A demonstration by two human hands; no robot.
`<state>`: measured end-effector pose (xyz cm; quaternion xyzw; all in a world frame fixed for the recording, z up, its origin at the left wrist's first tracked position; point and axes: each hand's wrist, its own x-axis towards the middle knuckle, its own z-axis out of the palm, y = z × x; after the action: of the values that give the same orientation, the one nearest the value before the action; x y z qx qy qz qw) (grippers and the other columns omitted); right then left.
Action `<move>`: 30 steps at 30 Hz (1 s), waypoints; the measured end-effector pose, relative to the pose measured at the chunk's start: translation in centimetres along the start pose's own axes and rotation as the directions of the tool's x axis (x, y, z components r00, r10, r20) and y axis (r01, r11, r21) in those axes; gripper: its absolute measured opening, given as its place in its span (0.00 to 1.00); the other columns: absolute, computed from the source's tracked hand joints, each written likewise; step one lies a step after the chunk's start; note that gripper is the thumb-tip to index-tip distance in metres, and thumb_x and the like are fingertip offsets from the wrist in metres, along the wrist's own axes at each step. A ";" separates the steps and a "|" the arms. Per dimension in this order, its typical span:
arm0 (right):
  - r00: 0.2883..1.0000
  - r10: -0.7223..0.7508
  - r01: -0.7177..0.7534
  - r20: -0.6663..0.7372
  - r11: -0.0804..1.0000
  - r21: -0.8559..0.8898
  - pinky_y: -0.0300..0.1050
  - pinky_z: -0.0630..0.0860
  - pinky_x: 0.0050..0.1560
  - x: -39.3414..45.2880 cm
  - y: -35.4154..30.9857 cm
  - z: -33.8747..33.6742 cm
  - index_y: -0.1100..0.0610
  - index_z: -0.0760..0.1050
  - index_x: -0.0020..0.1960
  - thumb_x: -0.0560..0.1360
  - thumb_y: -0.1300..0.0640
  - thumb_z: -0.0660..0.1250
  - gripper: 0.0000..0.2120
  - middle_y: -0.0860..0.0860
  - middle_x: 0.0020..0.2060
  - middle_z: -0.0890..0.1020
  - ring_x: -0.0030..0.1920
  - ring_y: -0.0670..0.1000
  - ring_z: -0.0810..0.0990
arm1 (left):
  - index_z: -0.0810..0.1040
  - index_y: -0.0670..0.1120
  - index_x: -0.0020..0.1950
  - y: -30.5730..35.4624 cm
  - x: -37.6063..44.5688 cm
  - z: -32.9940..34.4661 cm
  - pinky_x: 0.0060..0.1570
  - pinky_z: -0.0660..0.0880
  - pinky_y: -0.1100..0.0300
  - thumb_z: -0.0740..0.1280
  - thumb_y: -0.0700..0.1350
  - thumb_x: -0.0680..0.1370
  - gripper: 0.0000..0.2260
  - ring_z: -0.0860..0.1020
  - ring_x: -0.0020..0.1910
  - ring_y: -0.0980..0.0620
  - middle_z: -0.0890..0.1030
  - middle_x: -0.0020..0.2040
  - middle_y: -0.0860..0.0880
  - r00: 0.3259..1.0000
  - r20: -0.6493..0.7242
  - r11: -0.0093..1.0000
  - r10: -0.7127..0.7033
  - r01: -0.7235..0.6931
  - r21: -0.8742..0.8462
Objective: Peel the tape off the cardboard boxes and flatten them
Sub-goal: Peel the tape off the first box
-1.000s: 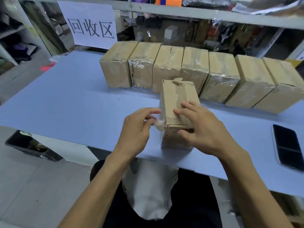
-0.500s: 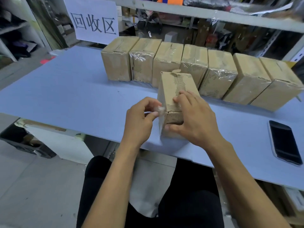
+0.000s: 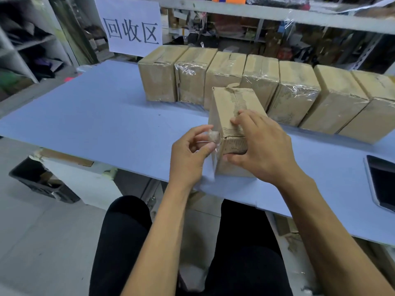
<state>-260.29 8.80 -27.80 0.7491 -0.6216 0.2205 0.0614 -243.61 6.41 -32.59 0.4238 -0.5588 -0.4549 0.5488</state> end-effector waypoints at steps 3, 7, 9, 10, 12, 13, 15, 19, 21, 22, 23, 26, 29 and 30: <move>1.000 0.011 -0.011 -0.004 1.000 0.019 0.54 0.70 0.63 0.1 0.1 0.0 0.56 0.74 0.59 0.60 0.44 0.81 0.33 0.52 0.64 0.78 0.68 0.57 0.73 | 0.82 0.52 0.54 0.0 0.6 0.0 0.52 0.80 0.58 0.67 0.29 0.76 0.18 0.79 0.43 0.56 0.81 0.41 0.52 0.998 0.058 0.999 -0.019 0.020 -0.026; 1.000 0.026 -0.026 -0.008 0.999 0.021 0.53 0.69 0.65 -0.1 0.1 0.1 0.54 0.74 0.61 0.61 0.44 0.81 0.34 0.50 0.68 0.76 0.70 0.55 0.71 | 0.83 0.50 0.53 0.0 1.3 -0.9 0.45 0.78 0.62 0.63 0.34 0.82 0.14 0.75 0.35 0.56 0.81 0.38 0.56 0.988 0.151 0.999 -0.042 0.041 0.012; 1.000 0.024 -0.024 -0.002 1.000 0.017 0.52 0.68 0.64 0.0 0.2 0.1 0.53 0.73 0.62 0.61 0.43 0.81 0.34 0.48 0.69 0.75 0.70 0.54 0.70 | 0.84 0.52 0.52 0.1 1.5 -1.8 0.47 0.79 0.62 0.64 0.39 0.83 0.11 0.78 0.39 0.56 0.83 0.41 0.58 0.986 0.165 0.999 -0.033 0.028 0.036; 1.000 0.020 -0.020 -0.002 1.000 0.010 0.52 0.69 0.63 0.1 0.3 0.2 0.53 0.73 0.62 0.61 0.43 0.81 0.34 0.48 0.68 0.75 0.70 0.54 0.70 | 0.84 0.53 0.52 0.2 1.4 -2.1 0.49 0.79 0.62 0.65 0.42 0.82 0.09 0.80 0.44 0.57 0.84 0.46 0.58 0.986 0.168 0.999 -0.021 0.015 0.041; 1.000 0.009 -0.009 -0.008 1.000 -0.001 0.52 0.69 0.62 0.0 0.4 0.4 0.53 0.73 0.61 0.61 0.43 0.81 0.34 0.48 0.67 0.76 0.68 0.55 0.72 | 0.85 0.57 0.52 0.2 1.0 -2.4 0.53 0.80 0.59 0.65 0.49 0.80 0.09 0.80 0.56 0.56 0.82 0.57 0.53 0.986 0.164 0.999 0.004 -0.011 0.041; 1.000 0.004 -0.004 -0.017 1.000 0.001 0.52 0.69 0.62 0.0 0.4 0.5 0.53 0.74 0.61 0.60 0.43 0.81 0.34 0.49 0.67 0.76 0.68 0.55 0.72 | 0.85 0.58 0.52 0.4 0.9 -2.3 0.55 0.79 0.57 0.65 0.50 0.79 0.09 0.79 0.59 0.55 0.81 0.59 0.51 0.988 0.152 0.999 0.012 -0.019 0.049; 1.000 0.002 -0.002 -0.027 1.000 0.022 0.52 0.68 0.65 0.0 0.3 0.6 0.52 0.74 0.62 0.60 0.40 0.79 0.35 0.48 0.69 0.75 0.70 0.54 0.71 | 0.85 0.55 0.51 0.9 0.3 -1.8 0.57 0.79 0.54 0.65 0.49 0.81 0.09 0.80 0.58 0.54 0.81 0.57 0.51 0.993 0.120 0.998 0.009 -0.017 0.067; 0.997 -0.024 0.043 -0.072 0.962 0.269 0.51 0.65 0.70 -0.5 0.3 -0.2 0.47 0.75 0.66 0.65 0.32 0.70 0.34 0.43 0.69 0.75 0.72 0.48 0.70 | 0.80 0.49 0.44 2.2 -1.6 -0.7 0.48 0.79 0.55 0.59 0.50 0.84 0.14 0.80 0.42 0.53 0.82 0.41 0.51 0.999 0.006 0.996 0.034 -0.034 0.082; 0.991 -0.046 0.097 -0.122 0.888 0.449 0.52 0.66 0.71 -0.9 0.5 -0.7 0.49 0.79 0.62 0.68 0.35 0.71 0.28 0.42 0.62 0.80 0.70 0.47 0.71 | 0.79 0.49 0.42 2.8 -2.3 -0.4 0.45 0.78 0.54 0.59 0.60 0.81 0.18 0.79 0.40 0.52 0.81 0.38 0.53 0.995 -0.006 0.982 0.100 -0.098 0.162; 0.989 -0.050 0.114 -0.137 0.852 0.511 0.51 0.64 0.72 -1.0 0.4 -0.9 0.51 0.81 0.59 0.70 0.37 0.70 0.24 0.41 0.58 0.82 0.70 0.46 0.72 | 0.78 0.49 0.41 3.2 -2.5 -0.3 0.43 0.77 0.54 0.61 0.63 0.79 0.19 0.78 0.39 0.51 0.81 0.37 0.53 0.991 0.009 0.970 0.130 -0.129 0.204; 0.988 -0.055 0.126 -0.144 0.825 0.551 0.50 0.62 0.74 -1.2 0.3 -1.0 0.51 0.82 0.57 0.72 0.39 0.70 0.21 0.41 0.55 0.83 0.70 0.46 0.72 | 0.77 0.49 0.40 3.7 -2.6 -0.1 0.40 0.75 0.58 0.63 0.63 0.79 0.19 0.78 0.38 0.54 0.81 0.36 0.55 0.988 0.021 0.962 0.150 -0.151 0.226; 0.987 -0.074 0.146 -0.143 0.783 0.604 0.39 0.54 0.75 -1.6 -0.3 -1.0 0.51 0.83 0.55 0.73 0.43 0.70 0.15 0.38 0.51 0.83 0.68 0.44 0.74 | 0.78 0.50 0.38 5.0 -3.0 0.3 0.36 0.69 0.71 0.66 0.57 0.77 0.14 0.76 0.35 0.62 0.80 0.34 0.61 0.986 0.012 0.974 0.165 -0.165 0.158; 0.989 -0.059 0.139 -0.138 0.702 0.698 0.38 0.54 0.75 -1.9 -0.5 -1.4 0.49 0.83 0.52 0.72 0.48 0.75 0.10 0.37 0.50 0.84 0.63 0.44 0.78 | 0.81 0.46 0.41 5.2 -3.2 0.7 0.37 0.70 0.72 0.69 0.54 0.75 0.12 0.76 0.35 0.63 0.81 0.34 0.59 0.989 0.039 0.989 0.141 -0.142 0.043; 0.990 -0.049 0.134 -0.136 0.662 0.738 0.37 0.56 0.73 -2.0 -0.3 -1.8 0.50 0.82 0.50 0.72 0.51 0.76 0.08 0.39 0.50 0.84 0.61 0.44 0.80 | 0.82 0.47 0.42 5.3 -3.3 0.9 0.39 0.71 0.71 0.69 0.56 0.76 0.13 0.77 0.36 0.63 0.82 0.35 0.59 0.988 0.067 0.989 0.143 -0.144 0.020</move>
<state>-260.68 11.37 -26.99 0.7267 -0.4347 0.4902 -0.2065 -244.29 10.83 -28.11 0.3741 -0.6112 -0.4209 0.5562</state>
